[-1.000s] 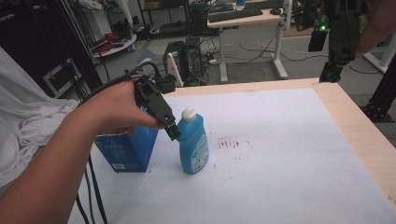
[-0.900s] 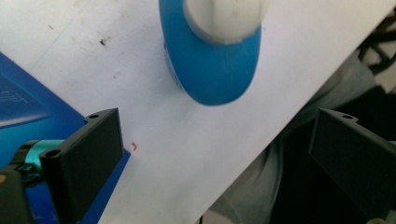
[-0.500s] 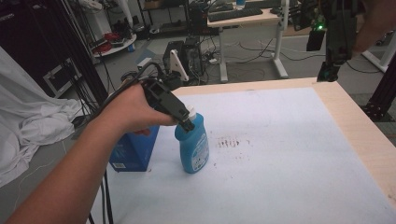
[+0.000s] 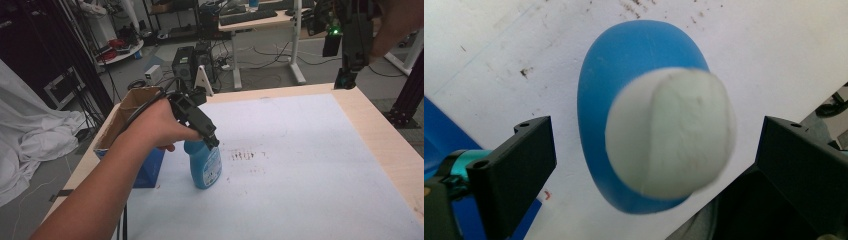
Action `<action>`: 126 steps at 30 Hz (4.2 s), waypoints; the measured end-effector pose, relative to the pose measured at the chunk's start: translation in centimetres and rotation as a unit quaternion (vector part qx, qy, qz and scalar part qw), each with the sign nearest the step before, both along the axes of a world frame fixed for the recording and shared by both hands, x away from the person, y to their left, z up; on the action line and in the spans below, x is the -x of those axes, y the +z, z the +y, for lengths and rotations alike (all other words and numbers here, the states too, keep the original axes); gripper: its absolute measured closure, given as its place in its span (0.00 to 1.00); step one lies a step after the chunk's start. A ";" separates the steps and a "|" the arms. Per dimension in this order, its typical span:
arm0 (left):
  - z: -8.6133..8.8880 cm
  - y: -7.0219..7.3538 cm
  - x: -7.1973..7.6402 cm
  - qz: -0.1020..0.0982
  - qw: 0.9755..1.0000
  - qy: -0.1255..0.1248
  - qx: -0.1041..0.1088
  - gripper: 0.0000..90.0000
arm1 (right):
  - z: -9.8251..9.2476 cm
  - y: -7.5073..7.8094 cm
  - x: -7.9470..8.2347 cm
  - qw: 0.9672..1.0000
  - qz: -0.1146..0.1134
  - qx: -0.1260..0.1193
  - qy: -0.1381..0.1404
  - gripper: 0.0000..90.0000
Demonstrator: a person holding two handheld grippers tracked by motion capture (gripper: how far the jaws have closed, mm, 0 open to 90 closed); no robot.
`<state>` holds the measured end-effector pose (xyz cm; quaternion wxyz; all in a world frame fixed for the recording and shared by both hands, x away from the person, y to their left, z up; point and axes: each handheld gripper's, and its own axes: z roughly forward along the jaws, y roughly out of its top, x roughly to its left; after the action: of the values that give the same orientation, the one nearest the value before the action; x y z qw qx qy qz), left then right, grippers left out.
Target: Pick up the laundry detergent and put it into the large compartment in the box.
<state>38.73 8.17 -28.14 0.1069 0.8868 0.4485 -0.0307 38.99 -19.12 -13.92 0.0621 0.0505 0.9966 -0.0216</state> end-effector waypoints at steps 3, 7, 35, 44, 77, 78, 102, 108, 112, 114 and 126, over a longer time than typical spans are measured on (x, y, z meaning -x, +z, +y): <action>-0.5 -0.4 -0.4 0.002 1.000 -0.001 -0.009 0.03 | -0.1 -0.1 -0.1 1.000 0.000 0.001 -0.002 0.03; -1.0 -1.1 -0.7 0.006 1.000 -0.001 -0.030 0.03 | -0.1 -0.5 -0.2 1.000 0.002 0.000 0.000 0.03; -1.8 -1.9 -0.9 -0.010 0.997 -0.001 -0.071 0.10 | -0.1 -0.8 -0.2 1.000 0.000 -0.001 -0.003 0.03; -1.9 -2.0 -0.8 -0.011 0.997 -0.004 -0.074 0.18 | 0.1 -1.0 -0.3 1.000 -0.001 0.000 -0.002 0.03; -2.0 -2.0 -0.7 -0.007 0.997 -0.005 -0.077 0.41 | 0.4 -1.3 -0.4 1.000 0.001 0.005 -0.001 0.03; -2.0 -2.0 -0.8 -0.006 0.997 -0.004 -0.077 0.42 | 0.4 -1.3 -0.4 1.000 0.001 0.005 0.000 0.03; -0.3 2.3 -0.6 0.023 0.997 -0.007 -0.069 0.44 | 0.1 -1.3 -0.3 1.000 -0.001 0.002 -0.004 0.03; 1.2 5.6 -0.6 0.026 0.997 -0.001 -0.071 0.44 | 0.3 -1.4 -0.3 1.000 -0.003 0.001 -0.002 0.03; 2.4 7.9 -0.8 0.032 0.998 0.000 -0.060 0.43 | 0.4 -1.3 -0.3 1.000 -0.003 -0.002 -0.001 0.03; 3.1 8.9 -1.0 0.035 0.998 0.005 -0.048 0.43 | 0.5 -1.4 -0.3 1.000 -0.002 0.002 0.000 0.03; 7.3 14.7 -1.9 0.021 0.999 0.004 -0.042 0.43 | 0.6 -1.6 -0.2 1.000 -0.001 0.007 -0.002 0.03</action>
<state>40.67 15.42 -13.43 0.0601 0.8880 0.4549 -0.0304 39.22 -18.55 -15.49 0.0632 0.0522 0.9962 -0.0286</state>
